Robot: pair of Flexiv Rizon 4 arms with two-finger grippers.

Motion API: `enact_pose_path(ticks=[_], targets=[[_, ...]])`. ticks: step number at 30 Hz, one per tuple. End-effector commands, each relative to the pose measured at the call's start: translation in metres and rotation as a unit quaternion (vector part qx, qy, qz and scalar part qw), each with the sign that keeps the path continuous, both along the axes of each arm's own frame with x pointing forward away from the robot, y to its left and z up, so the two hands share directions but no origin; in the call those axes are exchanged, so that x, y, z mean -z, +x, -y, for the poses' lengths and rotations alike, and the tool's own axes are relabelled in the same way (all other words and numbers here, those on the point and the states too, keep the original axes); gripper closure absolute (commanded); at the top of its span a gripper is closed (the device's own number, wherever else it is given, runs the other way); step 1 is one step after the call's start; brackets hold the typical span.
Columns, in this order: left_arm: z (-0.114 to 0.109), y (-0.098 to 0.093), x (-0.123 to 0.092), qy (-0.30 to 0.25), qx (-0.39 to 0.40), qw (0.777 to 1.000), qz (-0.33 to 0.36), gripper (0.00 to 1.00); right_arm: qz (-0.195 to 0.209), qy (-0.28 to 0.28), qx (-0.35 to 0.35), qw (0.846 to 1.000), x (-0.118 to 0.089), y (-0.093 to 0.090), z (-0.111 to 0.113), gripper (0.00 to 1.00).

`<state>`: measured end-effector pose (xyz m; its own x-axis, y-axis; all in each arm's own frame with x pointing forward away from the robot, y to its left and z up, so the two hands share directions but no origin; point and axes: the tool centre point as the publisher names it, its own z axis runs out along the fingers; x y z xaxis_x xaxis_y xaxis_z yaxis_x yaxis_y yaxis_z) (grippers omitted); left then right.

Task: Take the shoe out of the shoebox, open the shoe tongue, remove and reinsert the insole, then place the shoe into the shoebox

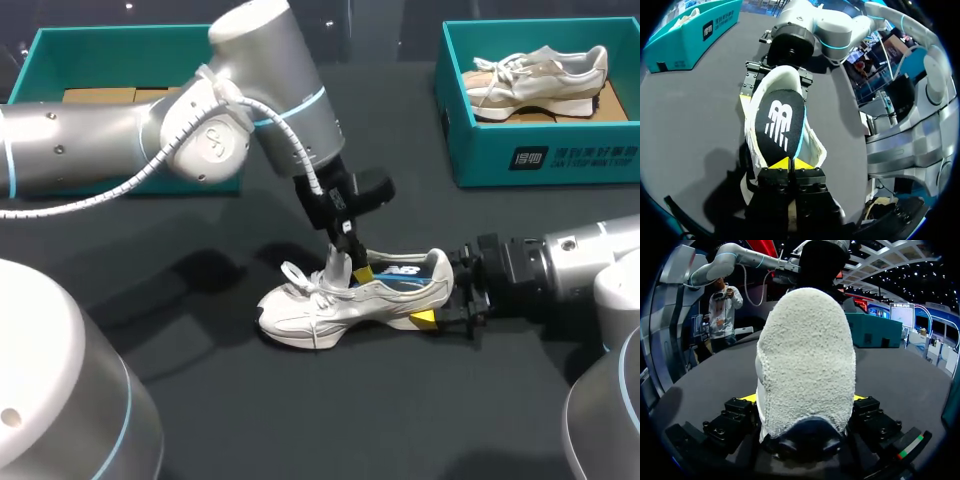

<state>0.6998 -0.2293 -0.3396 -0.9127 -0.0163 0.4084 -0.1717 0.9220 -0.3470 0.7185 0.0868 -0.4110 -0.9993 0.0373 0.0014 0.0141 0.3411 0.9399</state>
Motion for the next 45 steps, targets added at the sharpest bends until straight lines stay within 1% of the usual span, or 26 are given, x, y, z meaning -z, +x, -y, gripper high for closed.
enact_pose_path(ticks=[1,8,13,20,25,30,34,35,36,37,38,40,45], targets=[[-0.007,0.001,-0.001,-0.010,0.002,1.000,-0.003,1.00,0.000,-0.002,0.000,1.000,0.001,0.000,-0.001,1.00],[-0.006,0.000,-0.005,-0.019,0.006,1.000,-0.008,1.00,0.000,-0.002,0.000,1.000,0.001,0.000,-0.001,1.00],[0.005,0.001,-0.015,-0.033,0.004,0.999,-0.003,1.00,0.000,-0.002,0.000,1.000,0.001,0.000,-0.001,1.00],[0.022,-0.002,-0.026,-0.048,-0.007,0.999,0.023,1.00,0.000,-0.002,0.000,1.000,0.001,0.000,-0.001,1.00],[0.033,0.000,-0.034,-0.058,-0.021,0.997,0.036,1.00,0.000,-0.002,0.000,1.000,0.001,0.000,-0.001,1.00],[0.042,0.002,-0.032,-0.055,-0.053,0.995,0.067,1.00,0.000,-0.002,0.000,1.000,0.001,0.000,-0.001,1.00],[0.041,0.000,-0.031,-0.056,-0.060,0.993,0.085,1.00,0.000,-0.002,0.000,1.000,0.001,0.000,-0.001,1.00],[0.040,-0.002,-0.031,-0.057,-0.063,0.992,0.095,0.93,0.000,-0.002,0.000,1.000,0.001,0.000,-0.001,1.00],[0.040,-0.002,-0.031,-0.057,-0.064,0.991,0.100,0.89,0.000,-0.002,0.000,1.000,0.001,0.000,-0.001,1.00],[0.039,-0.004,-0.031,-0.058,-0.067,0.990,0.109,0.82,0.000,-0.002,0.000,1.000,0.001,0.000,-0.001,1.00],[0.039,-0.005,-0.031,-0.059,-0.070,0.989,0.116,0.71,0.000,-0.002,0.000,1.000,0.001,0.000,-0.001,1.00],[0.039,-0.006,-0.031,-0.062,-0.077,0.987,0.130,0.59,0.000,-0.002,0.000,1.000,0.001,0.000,-0.001,1.00],[0.040,-0.009,-0.031,-0.074,-0.097,0.978,0.167,0.51,0.000,-0.002,0.000,1.000,0.001,0.000,-0.001,1.00]])
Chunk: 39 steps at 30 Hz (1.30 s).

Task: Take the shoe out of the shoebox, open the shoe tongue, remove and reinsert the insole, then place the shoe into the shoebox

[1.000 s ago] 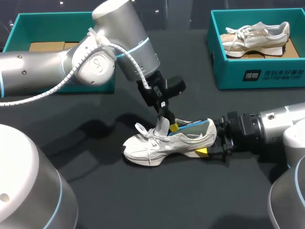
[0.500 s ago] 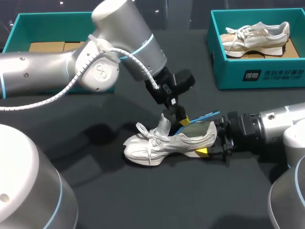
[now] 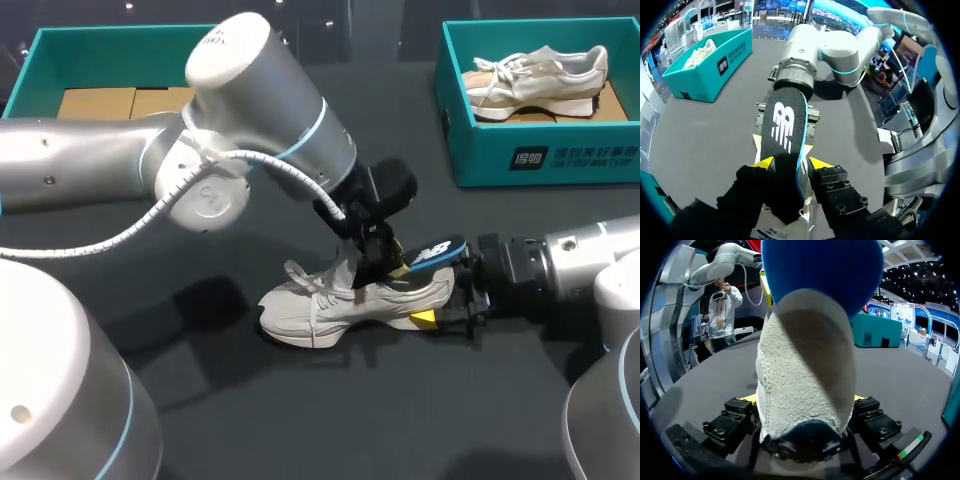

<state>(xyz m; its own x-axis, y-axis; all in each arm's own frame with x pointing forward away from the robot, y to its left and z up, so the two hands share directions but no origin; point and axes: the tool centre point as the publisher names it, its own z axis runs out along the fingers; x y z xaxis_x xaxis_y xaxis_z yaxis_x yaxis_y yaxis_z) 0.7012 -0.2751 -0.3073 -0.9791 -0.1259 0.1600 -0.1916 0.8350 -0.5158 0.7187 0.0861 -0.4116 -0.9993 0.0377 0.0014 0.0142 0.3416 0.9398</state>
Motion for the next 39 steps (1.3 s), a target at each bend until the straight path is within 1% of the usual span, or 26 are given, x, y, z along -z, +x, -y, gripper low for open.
enact_pose_path(ticks=[1,2,3,7,15,18,21,23,24,25,26,27,33,39], targets=[[-0.005,-0.011,0.002,-0.009,-0.027,0.999,0.041,0.49,0.000,-0.002,0.000,1.000,0.001,0.000,-0.001,1.00],[-0.004,-0.011,0.003,-0.011,-0.033,0.998,0.053,0.45,0.000,-0.002,0.000,1.000,0.001,0.000,-0.001,1.00],[-0.003,-0.012,0.005,-0.011,-0.037,0.997,0.063,0.45,0.000,-0.002,0.000,1.000,0.001,0.000,-0.001,1.00],[0.003,-0.013,0.011,-0.009,-0.041,0.995,0.094,0.50,0.000,-0.002,0.000,1.000,0.001,0.000,-0.001,1.00],[0.017,-0.005,0.022,-0.002,-0.052,0.989,0.137,0.51,0.000,-0.002,0.000,1.000,0.001,0.000,-0.001,1.00],[0.019,-0.002,0.026,0.001,-0.054,0.988,0.145,0.51,0.000,-0.002,0.000,1.000,0.001,0.000,-0.001,1.00],[0.023,0.003,0.030,0.005,-0.061,0.986,0.153,0.53,0.000,-0.002,0.000,1.000,0.001,0.000,-0.001,1.00],[0.025,0.008,0.033,0.006,-0.067,0.986,0.153,0.58,0.000,-0.002,0.000,1.000,0.001,0.000,-0.001,1.00],[0.025,0.010,0.033,0.007,-0.069,0.986,0.151,0.65,0.000,-0.002,0.000,1.000,0.001,0.000,-0.001,1.00],[0.025,0.012,0.033,0.006,-0.071,0.986,0.149,0.78,0.000,-0.002,0.000,1.000,0.001,0.000,-0.001,1.00],[0.024,0.014,0.032,0.005,-0.073,0.986,0.148,0.95,0.000,-0.002,0.000,1.000,0.001,0.000,-0.001,1.00],[0.023,0.016,0.031,0.004,-0.075,0.986,0.146,1.00,0.000,-0.002,0.000,1.000,0.001,0.000,-0.001,1.00],[0.021,0.019,0.020,-0.012,-0.076,0.988,0.131,1.00,0.000,-0.002,0.000,1.000,0.001,0.000,-0.001,1.00],[0.027,0.022,0.000,-0.037,-0.083,0.988,0.126,1.00,0.000,-0.002,0.000,1.000,0.001,0.000,-0.001,1.00]])
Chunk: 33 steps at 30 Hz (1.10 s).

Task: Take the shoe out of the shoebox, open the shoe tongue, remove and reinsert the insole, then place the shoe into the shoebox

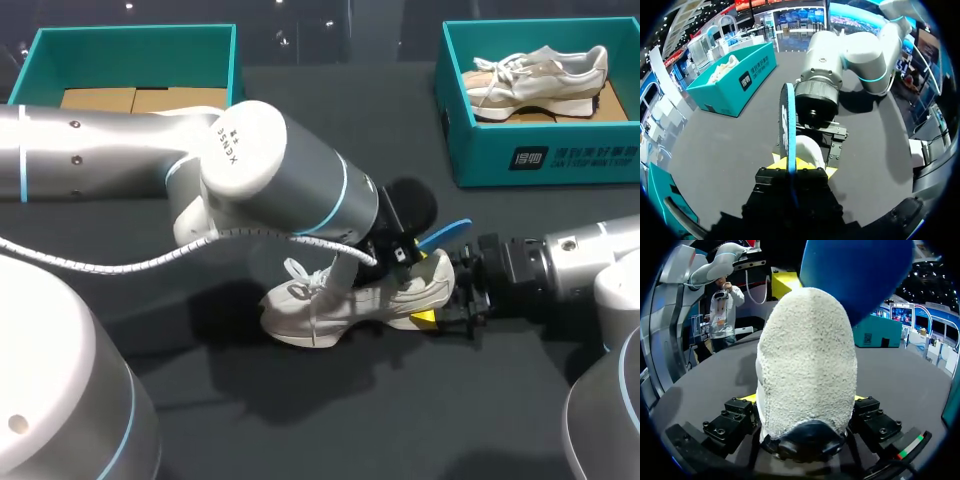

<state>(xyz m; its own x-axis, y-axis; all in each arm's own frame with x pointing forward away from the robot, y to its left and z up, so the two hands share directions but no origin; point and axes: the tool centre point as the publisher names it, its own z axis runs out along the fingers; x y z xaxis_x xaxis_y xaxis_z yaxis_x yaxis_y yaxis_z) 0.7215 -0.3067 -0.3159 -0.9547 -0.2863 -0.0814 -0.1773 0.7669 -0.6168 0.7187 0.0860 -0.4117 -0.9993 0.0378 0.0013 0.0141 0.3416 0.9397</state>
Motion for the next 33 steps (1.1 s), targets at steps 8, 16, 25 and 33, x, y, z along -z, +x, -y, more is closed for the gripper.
enact_pose_path(ticks=[8,16,25,33], targets=[[-0.001,0.005,0.000,0.004,-0.003,1.000,-0.008,0.88,0.000,-0.001,0.000,1.000,0.001,0.000,-0.001,1.00],[0.000,0.003,0.011,0.011,-0.009,1.000,-0.001,0.72,0.000,-0.001,0.000,1.000,0.001,0.000,-0.001,1.00],[0.002,0.008,0.001,-0.005,-0.014,1.000,-0.025,1.00,0.000,-0.001,0.000,1.000,0.001,0.000,-0.001,1.00],[0.008,0.005,-0.043,-0.044,0.008,0.993,-0.107,1.00,0.000,-0.001,0.000,1.000,0.001,0.000,-0.001,1.00]])
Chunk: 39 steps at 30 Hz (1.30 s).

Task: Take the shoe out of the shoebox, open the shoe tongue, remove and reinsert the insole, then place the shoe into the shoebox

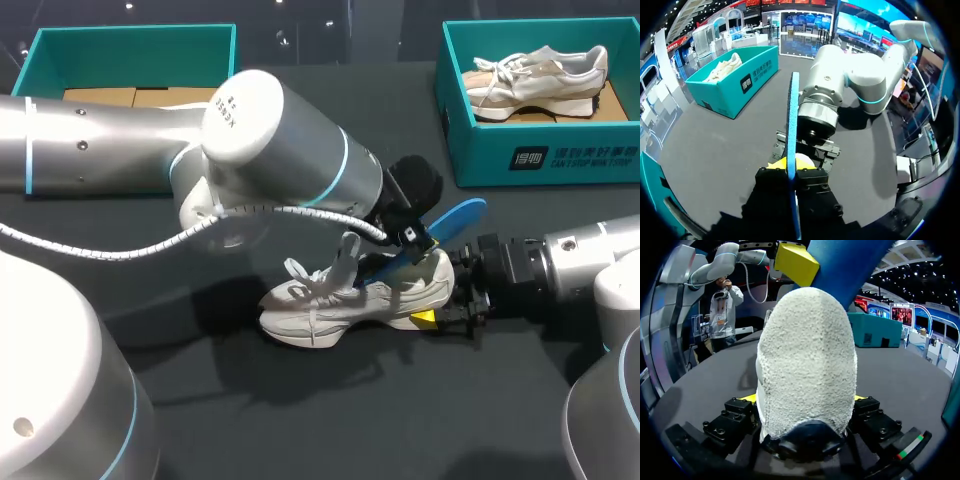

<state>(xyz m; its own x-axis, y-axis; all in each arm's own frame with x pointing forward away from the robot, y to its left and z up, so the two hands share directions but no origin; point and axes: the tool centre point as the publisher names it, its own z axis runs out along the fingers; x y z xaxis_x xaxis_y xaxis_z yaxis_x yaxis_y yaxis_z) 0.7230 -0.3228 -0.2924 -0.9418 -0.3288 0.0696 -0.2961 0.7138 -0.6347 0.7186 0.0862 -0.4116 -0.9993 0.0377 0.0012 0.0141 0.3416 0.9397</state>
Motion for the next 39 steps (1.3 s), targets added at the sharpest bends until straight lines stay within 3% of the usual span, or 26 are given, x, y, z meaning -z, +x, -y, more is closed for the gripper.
enact_pose_path(ticks=[1,6,9,24,28,33,36,39], targets=[[-0.007,0.002,-0.027,-0.019,0.036,0.998,-0.047,1.00,0.000,-0.002,0.000,1.000,0.001,0.000,-0.001,1.00],[0.002,-0.013,-0.062,-0.062,0.057,0.994,-0.071,1.00,0.000,-0.002,0.000,1.000,0.001,0.000,-0.001,1.00],[0.005,-0.022,-0.096,-0.097,0.071,0.987,-0.105,1.00,0.000,-0.002,0.000,1.000,0.001,0.000,-0.001,1.00],[0.005,-0.022,-0.096,-0.097,0.071,0.987,-0.105,1.00,0.000,-0.002,0.000,1.000,0.001,0.000,-0.001,1.00],[-0.001,-0.030,-0.137,-0.222,0.084,0.958,-0.161,1.00,0.000,-0.002,0.000,1.000,0.001,0.000,-0.001,1.00],[-0.003,-0.040,-0.186,-0.299,0.075,0.941,-0.138,1.00,0.000,-0.002,0.000,1.000,0.001,0.000,-0.001,1.00],[-0.002,-0.043,-0.225,-0.352,0.068,0.923,-0.141,1.00,0.000,-0.002,0.000,1.000,0.001,0.000,-0.001,1.00],[-0.002,-0.043,-0.225,-0.352,0.068,0.923,-0.141,1.00,0.000,-0.002,0.000,1.000,0.001,0.000,-0.001,1.00]])
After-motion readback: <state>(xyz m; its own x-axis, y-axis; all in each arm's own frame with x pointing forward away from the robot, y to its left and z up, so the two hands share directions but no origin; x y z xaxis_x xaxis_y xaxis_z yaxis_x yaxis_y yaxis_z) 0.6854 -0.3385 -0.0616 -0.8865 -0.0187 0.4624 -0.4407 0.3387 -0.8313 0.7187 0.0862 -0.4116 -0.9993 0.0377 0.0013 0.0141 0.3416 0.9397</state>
